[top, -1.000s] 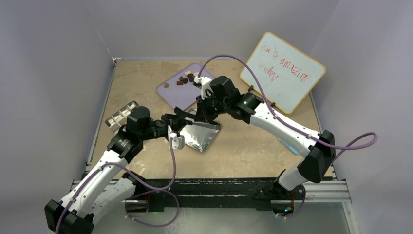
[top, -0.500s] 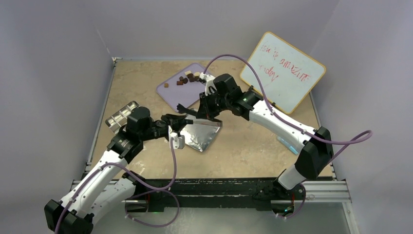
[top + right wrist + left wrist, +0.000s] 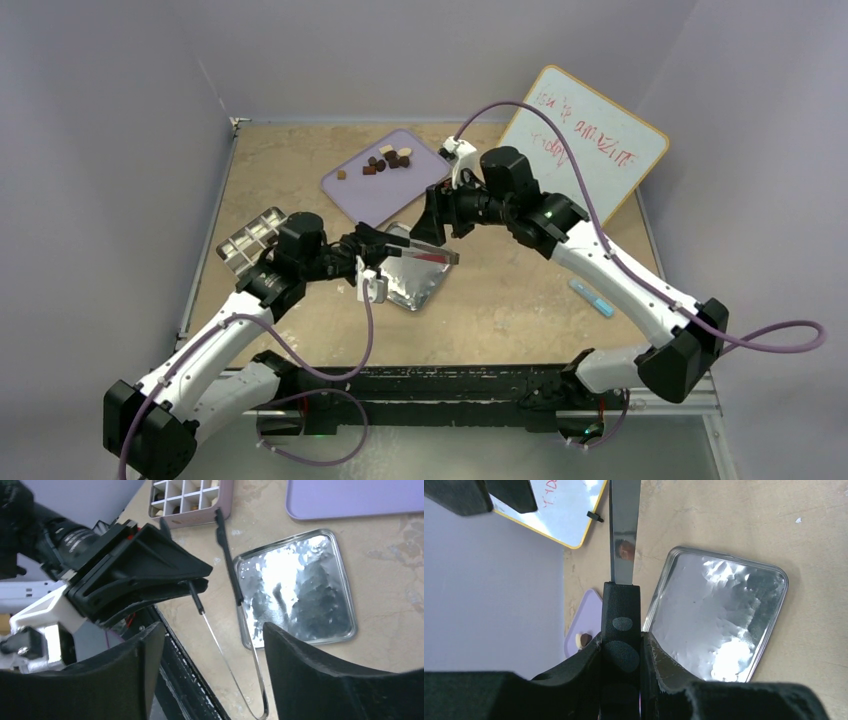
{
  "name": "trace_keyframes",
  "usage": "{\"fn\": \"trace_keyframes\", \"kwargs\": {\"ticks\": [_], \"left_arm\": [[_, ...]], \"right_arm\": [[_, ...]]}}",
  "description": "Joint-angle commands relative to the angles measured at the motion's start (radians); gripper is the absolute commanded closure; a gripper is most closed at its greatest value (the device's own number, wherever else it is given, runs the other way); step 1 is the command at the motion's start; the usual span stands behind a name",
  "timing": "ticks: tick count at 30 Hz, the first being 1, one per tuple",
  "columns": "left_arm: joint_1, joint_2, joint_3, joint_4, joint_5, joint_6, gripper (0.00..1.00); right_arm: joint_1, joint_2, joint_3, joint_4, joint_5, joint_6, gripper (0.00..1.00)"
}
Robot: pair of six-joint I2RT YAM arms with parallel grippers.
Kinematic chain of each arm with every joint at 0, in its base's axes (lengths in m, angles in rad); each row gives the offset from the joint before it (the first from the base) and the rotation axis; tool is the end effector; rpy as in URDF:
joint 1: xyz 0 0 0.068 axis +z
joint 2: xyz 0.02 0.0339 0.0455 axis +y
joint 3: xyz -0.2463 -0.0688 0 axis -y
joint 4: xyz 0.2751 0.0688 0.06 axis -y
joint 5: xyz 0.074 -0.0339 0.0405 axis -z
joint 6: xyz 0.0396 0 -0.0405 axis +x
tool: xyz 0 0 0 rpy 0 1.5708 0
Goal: Pack the chocolate
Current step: Pick up the clamp from the packing box.
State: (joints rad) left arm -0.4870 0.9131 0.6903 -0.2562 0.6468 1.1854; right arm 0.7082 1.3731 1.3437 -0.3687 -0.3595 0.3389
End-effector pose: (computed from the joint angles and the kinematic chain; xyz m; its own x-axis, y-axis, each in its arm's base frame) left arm 0.2051 -0.1356 0.2575 0.6309 0.5027 -0.5910 0.6955 -0.0288 0.7179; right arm 0.2573 0.2387 0.3638 -0.5620 -0.0716 -0.8240 -0.7087 0.5554 0.4351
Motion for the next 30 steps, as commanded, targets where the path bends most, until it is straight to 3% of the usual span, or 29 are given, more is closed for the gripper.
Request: {"fn": "trace_keyframes", "kwargs": {"ticks": [1, 7, 10, 14, 19, 25, 30], "left_arm": [[-0.004, -0.002, 0.008, 0.025, 0.049, 0.075, 1.0], [-0.033, -0.015, 0.008, 0.026, 0.019, 0.139, 1.0], [-0.063, -0.009, 0.015, 0.024, -0.021, 0.165, 1.0], [-0.085, 0.015, 0.028, -0.013, -0.057, 0.202, 1.0], [-0.089, 0.0, 0.009, 0.004, -0.073, 0.202, 1.0], [-0.089, -0.004, 0.0, 0.022, -0.078, 0.19, 1.0], [-0.089, 0.0, -0.002, 0.026, -0.08, 0.179, 1.0]], "right_arm": [[-0.007, -0.035, -0.013, -0.045, -0.093, -0.098, 0.19], [-0.006, 0.053, 0.008, -0.124, -0.153, -0.171, 0.06], [-0.006, 0.107, 0.041, -0.142, -0.162, -0.17, 0.06], [-0.007, 0.176, 0.081, -0.146, -0.218, -0.166, 0.15], [-0.007, 0.226, 0.087, -0.157, -0.249, -0.177, 0.45], [-0.007, 0.232, 0.045, -0.109, -0.286, -0.166, 0.35], [-0.007, 0.238, 0.043, -0.097, -0.271, -0.155, 0.43]]}}
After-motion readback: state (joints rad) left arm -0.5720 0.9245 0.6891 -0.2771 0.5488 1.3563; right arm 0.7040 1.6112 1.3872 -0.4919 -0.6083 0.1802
